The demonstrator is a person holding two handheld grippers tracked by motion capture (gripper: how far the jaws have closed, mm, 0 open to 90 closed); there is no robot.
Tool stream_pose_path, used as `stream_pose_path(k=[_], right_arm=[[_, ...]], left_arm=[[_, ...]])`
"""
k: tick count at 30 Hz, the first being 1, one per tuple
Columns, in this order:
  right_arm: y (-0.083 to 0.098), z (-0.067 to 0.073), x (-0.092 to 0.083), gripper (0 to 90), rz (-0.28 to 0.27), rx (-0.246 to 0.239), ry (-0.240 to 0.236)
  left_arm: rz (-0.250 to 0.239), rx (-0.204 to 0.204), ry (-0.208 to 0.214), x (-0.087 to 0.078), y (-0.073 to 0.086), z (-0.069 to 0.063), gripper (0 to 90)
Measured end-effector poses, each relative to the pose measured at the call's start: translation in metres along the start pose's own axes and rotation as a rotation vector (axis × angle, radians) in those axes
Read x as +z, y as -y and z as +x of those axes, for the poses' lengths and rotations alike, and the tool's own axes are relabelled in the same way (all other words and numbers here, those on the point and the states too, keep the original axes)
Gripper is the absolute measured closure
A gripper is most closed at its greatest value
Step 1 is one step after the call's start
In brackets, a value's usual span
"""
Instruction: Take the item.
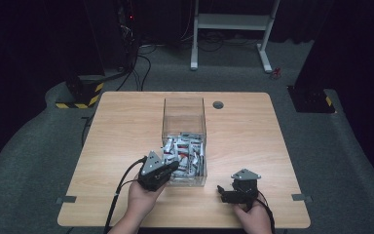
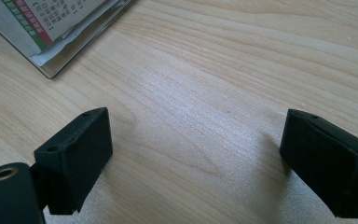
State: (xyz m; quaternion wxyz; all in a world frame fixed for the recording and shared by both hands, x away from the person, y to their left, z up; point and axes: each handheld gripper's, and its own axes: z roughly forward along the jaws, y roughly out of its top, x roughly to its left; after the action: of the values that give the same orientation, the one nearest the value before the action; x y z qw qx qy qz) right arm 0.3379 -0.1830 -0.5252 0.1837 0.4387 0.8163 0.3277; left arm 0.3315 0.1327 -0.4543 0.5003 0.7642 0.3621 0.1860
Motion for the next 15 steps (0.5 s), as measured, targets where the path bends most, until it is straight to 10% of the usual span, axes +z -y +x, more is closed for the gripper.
stream_pose_path(k=[15], right_arm=[[0.0, 0.0, 0.0, 8.9, 0.0, 0.0, 0.0]], left_arm=[[-0.086, 0.005, 0.007, -0.0106, -0.0094, -0.002, 89.9]])
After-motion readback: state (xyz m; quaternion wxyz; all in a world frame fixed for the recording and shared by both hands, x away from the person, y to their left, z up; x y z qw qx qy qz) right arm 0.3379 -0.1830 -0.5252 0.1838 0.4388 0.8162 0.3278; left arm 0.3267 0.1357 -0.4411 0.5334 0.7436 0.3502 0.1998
